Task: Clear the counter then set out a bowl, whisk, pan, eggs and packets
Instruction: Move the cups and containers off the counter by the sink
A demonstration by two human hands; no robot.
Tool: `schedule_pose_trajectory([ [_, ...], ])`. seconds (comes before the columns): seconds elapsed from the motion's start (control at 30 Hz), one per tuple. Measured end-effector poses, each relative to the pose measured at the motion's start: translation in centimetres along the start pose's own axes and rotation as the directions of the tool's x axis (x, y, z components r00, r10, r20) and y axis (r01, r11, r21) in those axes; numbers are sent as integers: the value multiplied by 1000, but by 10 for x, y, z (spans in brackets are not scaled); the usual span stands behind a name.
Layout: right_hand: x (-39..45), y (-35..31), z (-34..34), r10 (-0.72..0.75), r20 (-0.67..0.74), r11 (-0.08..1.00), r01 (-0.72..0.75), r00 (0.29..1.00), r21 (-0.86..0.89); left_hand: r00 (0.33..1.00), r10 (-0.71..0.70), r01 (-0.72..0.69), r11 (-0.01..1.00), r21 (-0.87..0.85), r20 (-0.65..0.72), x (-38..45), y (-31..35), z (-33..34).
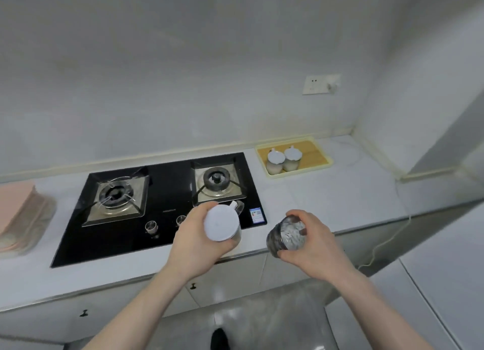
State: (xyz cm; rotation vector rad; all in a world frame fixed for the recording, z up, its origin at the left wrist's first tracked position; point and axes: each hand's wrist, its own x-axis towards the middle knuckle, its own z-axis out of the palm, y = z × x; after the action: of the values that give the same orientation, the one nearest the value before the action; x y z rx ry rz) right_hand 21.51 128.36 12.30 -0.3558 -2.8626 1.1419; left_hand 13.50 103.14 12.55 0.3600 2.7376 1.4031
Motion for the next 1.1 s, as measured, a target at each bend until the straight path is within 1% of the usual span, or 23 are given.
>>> schedule_pose_trajectory([
  [0.17,35,31,-27,47,-40,999,-47,998,-11,997,44,-43,999,-11,57,55,22,35],
  [0.27,68,47,-42,67,-57,997,-69,996,-29,996,64,-63,998,-10,67,92,29,56],
  [0.43,126,67,-68,109,-67,992,-113,992,-62,995,64,-63,998,-17,74,145,38,78],
  [0.6,189,92,-82,142,-55,987,-146,988,-64,995,52,-55,998,30,86,185,39,89],
  [0.8,277,128,-96,181,21,979,-178,983,-101,1000,-16,15,999,40,15,211,40,107],
  [1.03,386,182,-104,217,128,959,-186,968,-214,985,-108,112,994,19,-134,229,48,142],
  [1.1,409,196,-101,229,140,949,-189,963,-254,980,-134,139,990,26,-148,230,50,149],
])
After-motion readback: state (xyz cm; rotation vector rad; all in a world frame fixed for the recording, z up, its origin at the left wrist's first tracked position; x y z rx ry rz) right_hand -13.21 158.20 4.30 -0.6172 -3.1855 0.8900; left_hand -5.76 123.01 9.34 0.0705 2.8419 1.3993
